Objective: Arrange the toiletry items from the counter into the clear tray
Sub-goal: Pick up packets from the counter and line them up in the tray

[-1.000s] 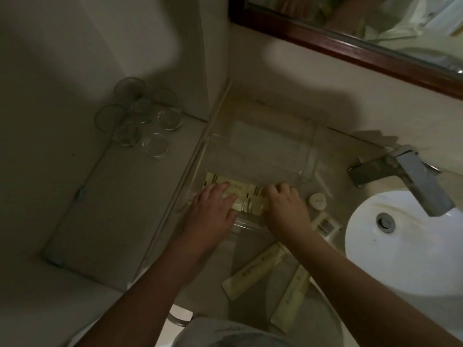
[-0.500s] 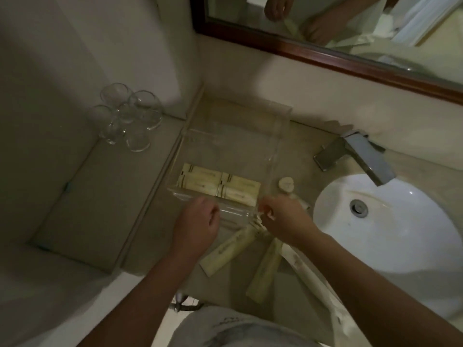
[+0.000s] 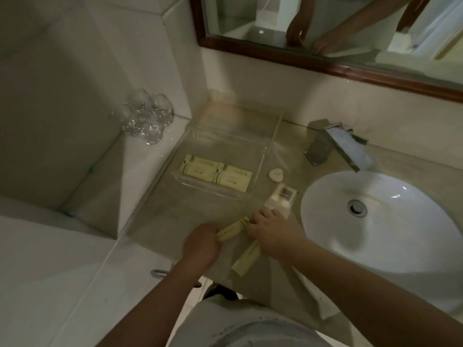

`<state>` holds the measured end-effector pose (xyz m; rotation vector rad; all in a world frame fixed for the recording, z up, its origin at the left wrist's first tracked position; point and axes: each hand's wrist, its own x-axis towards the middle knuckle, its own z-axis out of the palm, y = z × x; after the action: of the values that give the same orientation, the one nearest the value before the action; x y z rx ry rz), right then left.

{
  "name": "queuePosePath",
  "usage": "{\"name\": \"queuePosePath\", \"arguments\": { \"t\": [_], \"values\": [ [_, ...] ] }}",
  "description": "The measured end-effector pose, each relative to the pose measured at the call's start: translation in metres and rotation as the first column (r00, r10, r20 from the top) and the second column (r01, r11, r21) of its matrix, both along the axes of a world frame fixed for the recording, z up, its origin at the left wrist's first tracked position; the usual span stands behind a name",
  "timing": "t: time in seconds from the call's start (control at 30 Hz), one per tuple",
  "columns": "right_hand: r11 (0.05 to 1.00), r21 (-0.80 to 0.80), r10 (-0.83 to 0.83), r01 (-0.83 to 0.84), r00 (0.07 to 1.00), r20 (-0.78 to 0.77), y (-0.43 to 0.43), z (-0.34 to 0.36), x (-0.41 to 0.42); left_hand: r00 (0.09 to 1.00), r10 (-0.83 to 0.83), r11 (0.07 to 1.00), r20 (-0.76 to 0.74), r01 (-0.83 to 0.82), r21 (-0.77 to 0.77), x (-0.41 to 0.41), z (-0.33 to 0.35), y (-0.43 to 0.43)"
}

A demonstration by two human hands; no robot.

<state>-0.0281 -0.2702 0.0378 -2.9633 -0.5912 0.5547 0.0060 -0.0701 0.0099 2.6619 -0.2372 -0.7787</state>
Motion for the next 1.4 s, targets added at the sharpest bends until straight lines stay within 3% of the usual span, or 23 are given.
{"name": "queuePosePath", "arguments": {
  "t": [0.17, 0.33, 0.4, 0.5, 0.67, 0.77, 0.93, 1.13, 1.2, 1.3, 1.4],
  "values": [
    [0.994, 0.108, -0.013, 0.016, 1.000, -0.028, 0.007, 0.011, 0.007, 0.980, 0.185, 0.965, -0.075, -0.196, -0.177, -0.005, 0.021, 0.023],
    [0.873, 0.397, -0.243, 0.283, 0.959, -0.149, 0.012, 0.031, 0.029, 0.936, 0.349, 0.898, -0.035, -0.345, -0.274, -0.001, 0.044, 0.042],
    [0.888, 0.433, -0.176, 0.152, 0.984, 0.014, 0.011, 0.043, 0.037, 0.903, 0.426, 0.845, -0.051, -0.418, -0.333, 0.005, 0.054, 0.045],
    [0.942, 0.308, 0.016, -0.132, 0.936, 0.351, 0.014, 0.059, 0.043, 0.874, 0.477, 0.775, -0.098, -0.470, -0.422, 0.016, 0.072, 0.044],
    [0.966, 0.177, 0.096, -0.189, 0.896, 0.435, 0.036, 0.067, 0.047, 0.861, 0.479, 0.725, -0.171, -0.498, -0.475, 0.041, 0.089, 0.036],
    [0.975, 0.186, 0.043, -0.119, 0.929, 0.368, 0.041, 0.066, 0.057, 0.848, 0.476, 0.688, -0.233, -0.524, -0.503, 0.060, 0.090, 0.030],
    [0.927, 0.314, -0.254, 0.206, 0.959, 0.121, 0.034, 0.064, 0.078, 0.740, 0.495, 0.521, -0.456, -0.673, -0.525, 0.103, 0.082, 0.019],
    [0.716, 0.532, -0.502, 0.452, 0.863, -0.058, 0.032, 0.062, 0.098, 0.497, 0.498, 0.285, -0.711, -0.868, -0.407, 0.152, 0.058, 0.006],
    [0.698, 0.499, -0.539, 0.514, 0.835, -0.107, 0.030, 0.063, 0.105, 0.448, 0.512, 0.248, -0.733, -0.894, -0.373, 0.163, 0.051, -0.001],
    [0.759, 0.391, -0.504, 0.520, 0.850, -0.154, 0.027, 0.062, 0.114, 0.371, 0.522, 0.173, -0.768, -0.928, -0.331, 0.172, 0.041, -0.013],
    [0.736, 0.352, -0.534, 0.578, 0.816, -0.222, 0.027, 0.063, 0.119, 0.304, 0.530, 0.123, -0.792, -0.951, -0.282, 0.177, 0.034, -0.024]
  ]
}}
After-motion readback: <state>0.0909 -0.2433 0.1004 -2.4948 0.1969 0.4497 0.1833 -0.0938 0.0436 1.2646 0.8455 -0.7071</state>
